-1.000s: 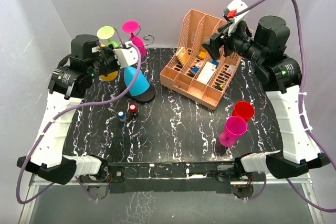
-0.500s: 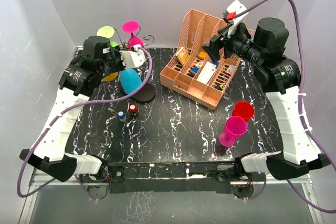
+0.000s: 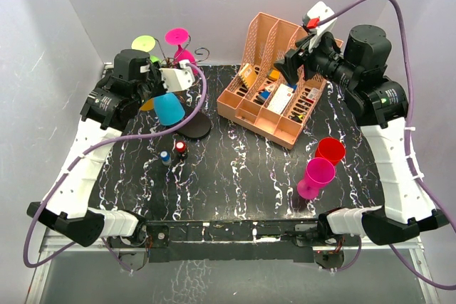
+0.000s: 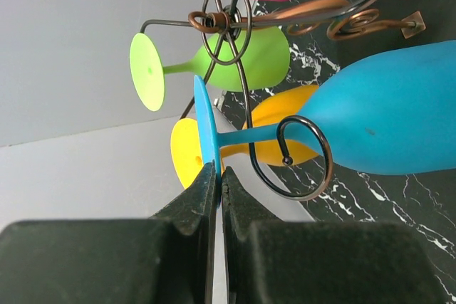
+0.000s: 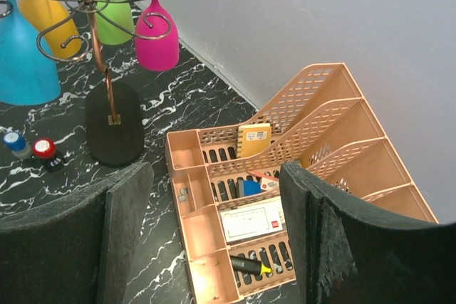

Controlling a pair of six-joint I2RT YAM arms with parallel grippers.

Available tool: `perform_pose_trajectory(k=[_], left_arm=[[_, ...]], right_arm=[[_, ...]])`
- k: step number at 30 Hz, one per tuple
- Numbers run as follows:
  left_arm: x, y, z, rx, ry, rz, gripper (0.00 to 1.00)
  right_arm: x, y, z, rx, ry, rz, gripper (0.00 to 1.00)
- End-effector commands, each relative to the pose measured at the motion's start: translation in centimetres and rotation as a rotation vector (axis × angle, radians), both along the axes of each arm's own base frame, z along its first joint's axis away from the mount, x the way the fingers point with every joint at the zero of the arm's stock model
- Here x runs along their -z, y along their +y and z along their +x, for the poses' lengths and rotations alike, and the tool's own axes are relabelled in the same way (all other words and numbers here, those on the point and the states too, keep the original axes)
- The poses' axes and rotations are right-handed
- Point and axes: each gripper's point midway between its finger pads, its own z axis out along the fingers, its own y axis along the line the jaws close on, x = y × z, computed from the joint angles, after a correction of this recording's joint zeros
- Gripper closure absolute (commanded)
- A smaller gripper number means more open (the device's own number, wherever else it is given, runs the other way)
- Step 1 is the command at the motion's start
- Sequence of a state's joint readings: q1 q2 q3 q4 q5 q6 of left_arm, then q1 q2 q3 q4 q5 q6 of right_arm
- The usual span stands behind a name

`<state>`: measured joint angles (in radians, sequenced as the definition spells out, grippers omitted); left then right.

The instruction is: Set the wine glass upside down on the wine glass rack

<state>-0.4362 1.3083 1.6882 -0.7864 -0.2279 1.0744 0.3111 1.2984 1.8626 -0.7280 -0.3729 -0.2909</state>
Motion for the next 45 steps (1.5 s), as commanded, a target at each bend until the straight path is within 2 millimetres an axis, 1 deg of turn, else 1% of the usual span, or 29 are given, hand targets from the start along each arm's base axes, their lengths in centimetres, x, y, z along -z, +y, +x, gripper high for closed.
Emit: perform_pose_trajectory(k=[1, 9, 18, 27, 31, 39, 42, 45], left_arm=[[-1.6, 1.2, -1.2, -0.029, -0.03, 0.016, 1.0], [-2.2, 2.0, -2.5, -0.034, -0.016, 0.014, 1.0], [-2.8, 2.1, -3.4, -0.015, -0.018, 0.012, 1.0], [-2.1, 1.7, -4.3, 0.03, 0.027, 0.016, 1.0], [-2.0, 1.1, -4.4, 0.059, 0.039, 0.001, 1.0], [-2.6, -0.4, -4.5, 0.132, 0.051, -0.043, 1.0], [-2.3, -1.1, -4.3, 0.157, 0.06, -0.052, 1.0], [-1.8, -1.6, -3.5, 0.163, 0.062, -0.055, 1.0]], right_arm=[[-1.8, -0.4, -0.5, 0.003, -0.079, 0.01, 0.22], [-1.8, -0.5, -0.5, 0.003, -0.081, 0.009, 0.22], [-2.1, -0.5, -0.8, -0.006, -0.086, 0.013, 0.22], [-1.8, -0.3, -0.8, -0.02, -0.078, 0.012, 0.22], [-1.4, -0.2, -0.6, -0.021, -0.07, 0.011, 0.21], [-0.8, -0.2, -0.3, -0.023, -0.059, 0.004, 0.21], [-0.5, -0.1, -0.2, -0.029, -0.05, 0.001, 0.21], [-0.3, 0.1, -0.2, -0.035, -0.043, 0.0, 0.21]])
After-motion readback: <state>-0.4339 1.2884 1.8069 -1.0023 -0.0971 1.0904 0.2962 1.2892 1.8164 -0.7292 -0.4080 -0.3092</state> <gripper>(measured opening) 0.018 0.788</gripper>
